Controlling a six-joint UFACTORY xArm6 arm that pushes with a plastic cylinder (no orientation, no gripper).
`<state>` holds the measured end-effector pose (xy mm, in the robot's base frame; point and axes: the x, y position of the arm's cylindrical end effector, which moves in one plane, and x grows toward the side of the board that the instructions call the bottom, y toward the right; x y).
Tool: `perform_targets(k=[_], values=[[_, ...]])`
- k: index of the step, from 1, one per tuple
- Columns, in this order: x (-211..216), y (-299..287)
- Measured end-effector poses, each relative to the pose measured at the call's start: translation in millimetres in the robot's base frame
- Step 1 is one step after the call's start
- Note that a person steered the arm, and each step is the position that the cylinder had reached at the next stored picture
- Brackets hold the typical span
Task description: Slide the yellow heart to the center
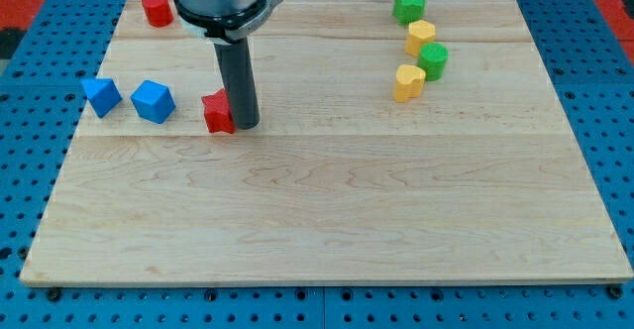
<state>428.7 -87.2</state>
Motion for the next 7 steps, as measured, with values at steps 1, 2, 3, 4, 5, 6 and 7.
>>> perform_targets(k=[1, 2, 3, 4, 5, 6, 7], values=[[15, -10], [-7, -31], [-5, 0], [-15, 109], [-16, 257], [-64, 286], [-86, 271]])
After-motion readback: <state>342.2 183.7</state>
